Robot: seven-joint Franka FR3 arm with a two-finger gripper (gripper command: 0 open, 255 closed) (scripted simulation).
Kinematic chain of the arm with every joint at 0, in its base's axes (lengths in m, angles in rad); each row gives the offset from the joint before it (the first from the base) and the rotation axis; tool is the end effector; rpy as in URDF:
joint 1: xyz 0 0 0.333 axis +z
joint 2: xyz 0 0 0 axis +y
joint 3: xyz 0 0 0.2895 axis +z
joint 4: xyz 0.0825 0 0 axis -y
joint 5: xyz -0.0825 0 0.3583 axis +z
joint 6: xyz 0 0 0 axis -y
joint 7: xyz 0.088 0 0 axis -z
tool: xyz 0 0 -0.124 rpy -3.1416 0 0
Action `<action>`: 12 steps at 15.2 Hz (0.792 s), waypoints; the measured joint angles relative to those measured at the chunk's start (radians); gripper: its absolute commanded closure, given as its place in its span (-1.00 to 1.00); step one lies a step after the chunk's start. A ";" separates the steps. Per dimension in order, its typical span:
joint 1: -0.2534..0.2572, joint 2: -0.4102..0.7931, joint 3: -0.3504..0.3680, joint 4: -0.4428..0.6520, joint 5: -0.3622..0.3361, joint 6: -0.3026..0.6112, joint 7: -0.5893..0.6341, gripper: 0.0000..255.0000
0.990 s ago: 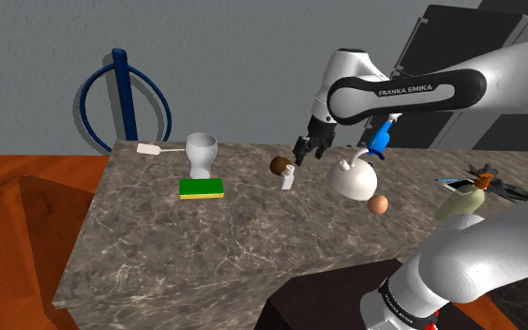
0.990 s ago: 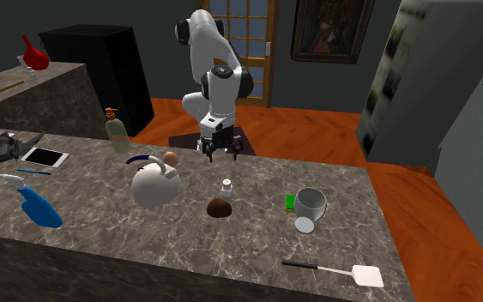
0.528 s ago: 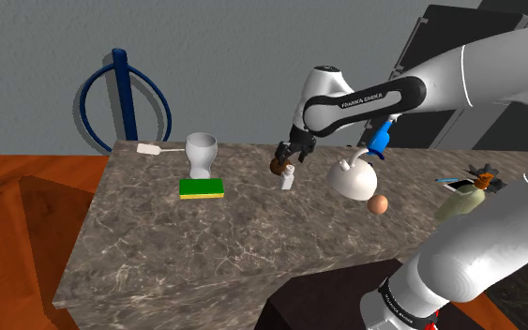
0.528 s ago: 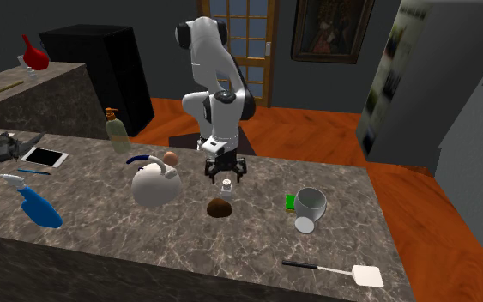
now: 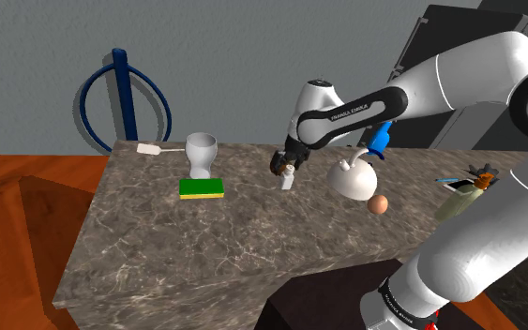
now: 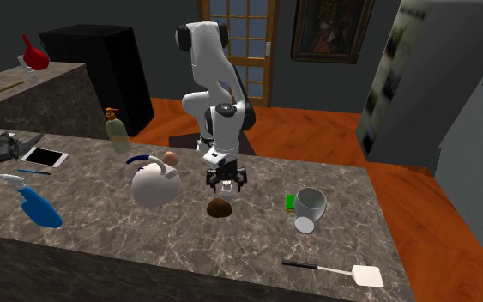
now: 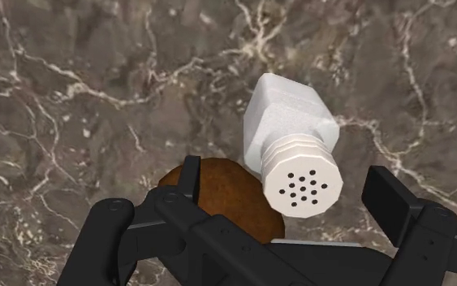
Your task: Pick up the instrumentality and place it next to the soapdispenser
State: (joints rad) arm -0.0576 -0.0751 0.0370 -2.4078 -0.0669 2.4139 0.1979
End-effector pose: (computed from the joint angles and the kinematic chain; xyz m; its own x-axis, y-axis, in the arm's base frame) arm 0.4744 -0.0110 0.3238 0.9819 -0.1673 0.0882 -0.1709 -0.9847 0.0345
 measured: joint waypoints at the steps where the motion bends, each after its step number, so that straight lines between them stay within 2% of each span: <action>1: 0.000 0.003 0.000 0.000 0.000 0.003 0.001 -1.00; 5: 0.000 0.005 0.000 0.000 -0.001 0.006 0.000 -1.00; 6: 0.000 0.005 0.000 0.000 -0.001 0.006 0.000 1.00; 12: -0.001 0.005 -0.001 0.000 -0.001 0.006 0.000 1.00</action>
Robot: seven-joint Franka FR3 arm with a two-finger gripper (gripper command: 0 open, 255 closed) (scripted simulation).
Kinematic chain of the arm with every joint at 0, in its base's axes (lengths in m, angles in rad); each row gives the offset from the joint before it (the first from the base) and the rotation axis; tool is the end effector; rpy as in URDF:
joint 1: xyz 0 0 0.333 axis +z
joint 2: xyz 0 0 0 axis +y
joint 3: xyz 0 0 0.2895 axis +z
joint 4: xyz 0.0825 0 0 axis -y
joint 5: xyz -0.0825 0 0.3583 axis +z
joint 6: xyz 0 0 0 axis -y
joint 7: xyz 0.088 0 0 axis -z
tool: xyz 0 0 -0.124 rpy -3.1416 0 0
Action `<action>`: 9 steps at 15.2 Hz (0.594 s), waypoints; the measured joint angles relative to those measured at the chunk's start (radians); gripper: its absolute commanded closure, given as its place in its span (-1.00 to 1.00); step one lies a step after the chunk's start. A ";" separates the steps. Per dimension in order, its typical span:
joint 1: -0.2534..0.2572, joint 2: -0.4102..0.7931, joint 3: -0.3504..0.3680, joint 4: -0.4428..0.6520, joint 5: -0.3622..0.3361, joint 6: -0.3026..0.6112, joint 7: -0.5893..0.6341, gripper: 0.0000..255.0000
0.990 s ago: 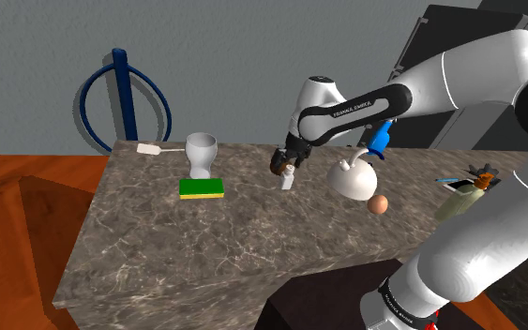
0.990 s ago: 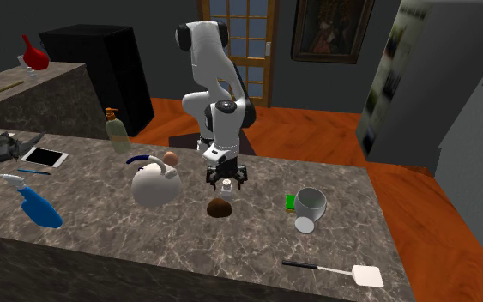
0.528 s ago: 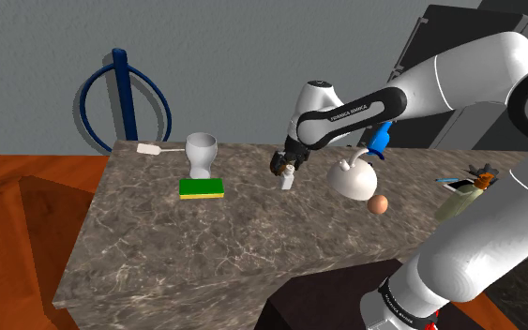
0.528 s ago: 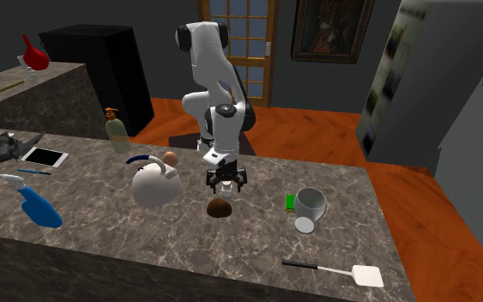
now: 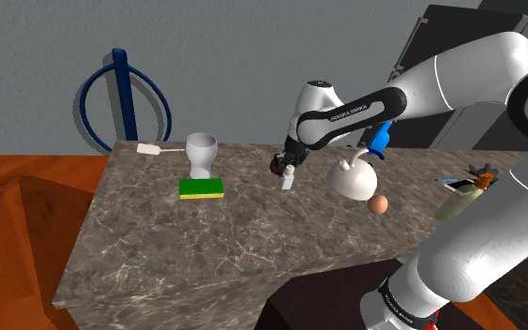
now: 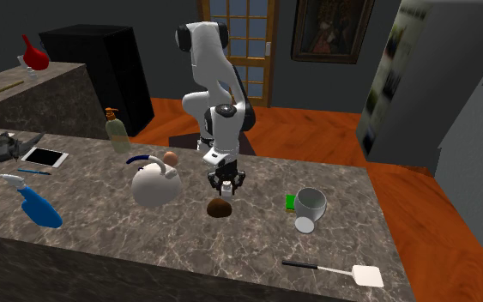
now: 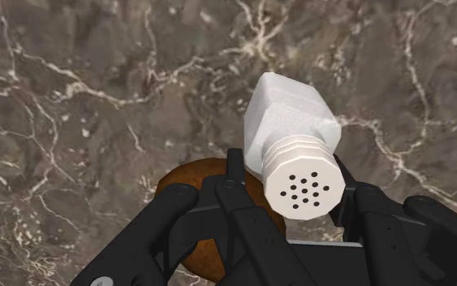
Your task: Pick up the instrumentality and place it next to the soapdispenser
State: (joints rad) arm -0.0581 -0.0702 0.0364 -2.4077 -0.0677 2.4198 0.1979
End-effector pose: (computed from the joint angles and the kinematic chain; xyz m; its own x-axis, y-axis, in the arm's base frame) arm 0.4751 -0.0115 0.3221 0.9818 -0.1676 0.0893 -0.1712 -0.9846 0.0344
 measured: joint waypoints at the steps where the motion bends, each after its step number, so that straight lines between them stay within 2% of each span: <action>1: 0.000 0.000 0.000 0.000 0.000 0.000 0.000 1.00; 5: 0.000 -0.004 0.000 0.003 0.001 -0.007 -0.001 1.00; 9: 0.002 -0.037 0.001 0.019 0.006 -0.056 -0.004 1.00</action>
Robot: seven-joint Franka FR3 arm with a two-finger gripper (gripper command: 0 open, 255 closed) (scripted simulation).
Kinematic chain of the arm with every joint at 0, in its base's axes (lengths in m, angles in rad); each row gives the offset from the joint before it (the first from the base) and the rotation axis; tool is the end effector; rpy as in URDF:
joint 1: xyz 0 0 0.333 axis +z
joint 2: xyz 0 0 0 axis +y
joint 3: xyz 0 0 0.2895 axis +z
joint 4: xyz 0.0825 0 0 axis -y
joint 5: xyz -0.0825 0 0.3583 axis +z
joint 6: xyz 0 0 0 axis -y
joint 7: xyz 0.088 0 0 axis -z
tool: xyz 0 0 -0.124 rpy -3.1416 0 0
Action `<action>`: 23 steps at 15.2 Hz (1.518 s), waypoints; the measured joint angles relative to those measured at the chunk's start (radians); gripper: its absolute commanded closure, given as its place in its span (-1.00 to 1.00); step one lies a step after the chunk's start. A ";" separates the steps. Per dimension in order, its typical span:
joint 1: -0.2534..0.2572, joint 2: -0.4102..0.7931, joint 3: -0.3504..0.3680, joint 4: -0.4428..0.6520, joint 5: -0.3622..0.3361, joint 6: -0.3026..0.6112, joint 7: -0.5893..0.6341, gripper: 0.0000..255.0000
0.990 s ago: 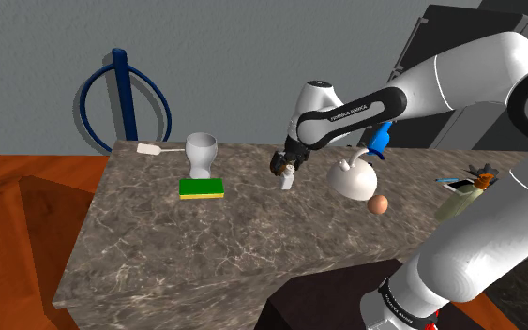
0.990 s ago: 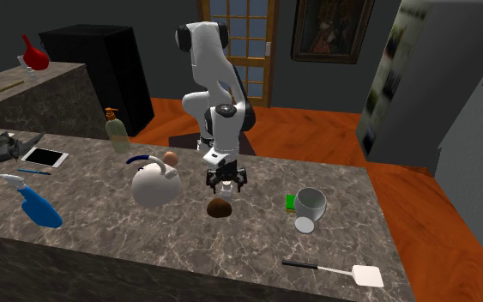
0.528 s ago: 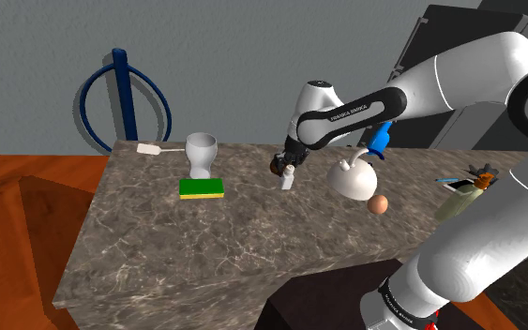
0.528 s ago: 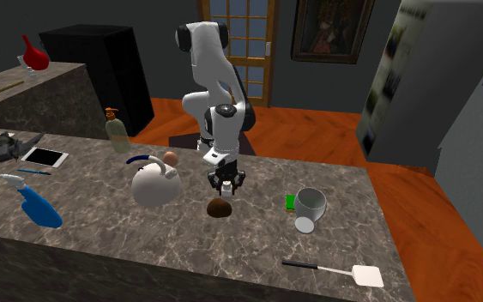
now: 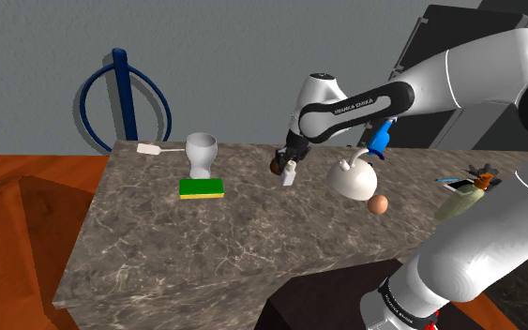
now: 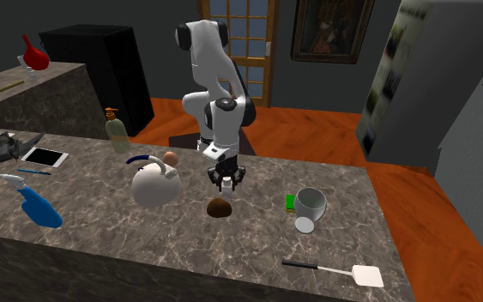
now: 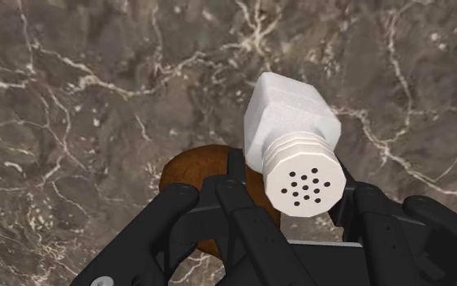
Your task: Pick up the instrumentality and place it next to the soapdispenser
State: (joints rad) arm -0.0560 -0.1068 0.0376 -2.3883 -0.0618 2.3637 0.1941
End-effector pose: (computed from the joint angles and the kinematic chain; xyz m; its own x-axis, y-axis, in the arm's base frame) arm 0.4744 -0.0103 0.3421 0.9819 -0.1673 0.0891 -0.1709 -0.9847 0.0343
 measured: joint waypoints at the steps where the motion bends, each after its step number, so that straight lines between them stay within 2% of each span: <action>1: 0.000 -0.007 -0.001 0.007 0.001 -0.013 -0.002 1.00; 23: 0.003 -0.126 -0.002 0.194 0.018 -0.319 -0.023 1.00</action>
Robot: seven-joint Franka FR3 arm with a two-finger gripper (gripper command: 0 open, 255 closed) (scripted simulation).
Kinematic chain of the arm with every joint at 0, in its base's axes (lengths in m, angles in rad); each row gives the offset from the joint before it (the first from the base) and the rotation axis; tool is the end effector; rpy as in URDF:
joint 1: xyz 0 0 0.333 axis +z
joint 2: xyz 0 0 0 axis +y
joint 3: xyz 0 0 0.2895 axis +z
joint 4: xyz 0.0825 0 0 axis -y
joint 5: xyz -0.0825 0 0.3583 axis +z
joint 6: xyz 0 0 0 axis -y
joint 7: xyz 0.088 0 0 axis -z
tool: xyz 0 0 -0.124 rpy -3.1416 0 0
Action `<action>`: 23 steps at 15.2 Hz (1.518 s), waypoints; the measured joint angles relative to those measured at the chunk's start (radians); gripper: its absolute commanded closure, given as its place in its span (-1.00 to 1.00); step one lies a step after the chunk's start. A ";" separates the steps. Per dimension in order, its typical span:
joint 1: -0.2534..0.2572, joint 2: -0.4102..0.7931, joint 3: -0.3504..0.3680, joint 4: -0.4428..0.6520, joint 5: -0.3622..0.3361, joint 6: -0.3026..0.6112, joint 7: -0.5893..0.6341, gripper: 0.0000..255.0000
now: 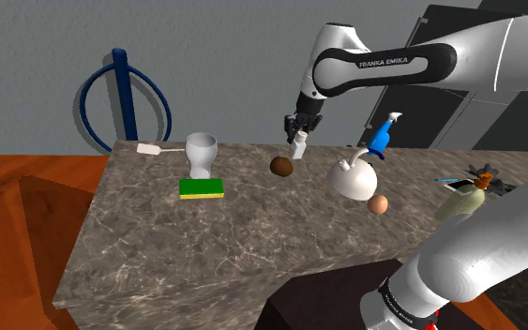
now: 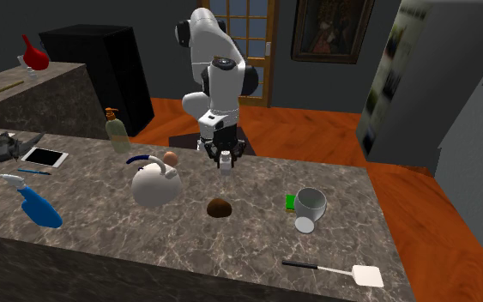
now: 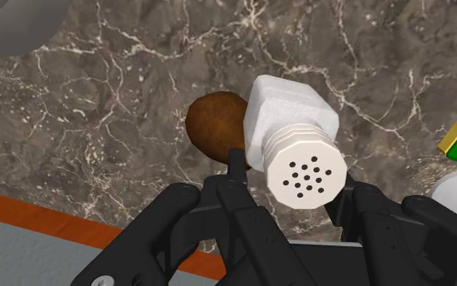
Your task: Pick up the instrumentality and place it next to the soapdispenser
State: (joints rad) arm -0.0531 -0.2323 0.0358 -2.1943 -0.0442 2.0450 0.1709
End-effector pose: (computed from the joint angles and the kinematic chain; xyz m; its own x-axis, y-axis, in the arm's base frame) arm 0.4742 -0.0107 0.4571 0.9819 -0.1672 0.0893 -0.1709 -0.9847 0.0344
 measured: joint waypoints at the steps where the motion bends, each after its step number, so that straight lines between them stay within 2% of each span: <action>1: -0.001 -0.002 -0.001 0.012 0.000 -0.014 -0.003 1.00; 23: 0.000 -0.008 0.000 0.301 0.005 -0.309 -0.013 1.00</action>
State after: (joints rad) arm -0.0527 -0.2404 0.0360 -1.8933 -0.0396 1.7359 0.1577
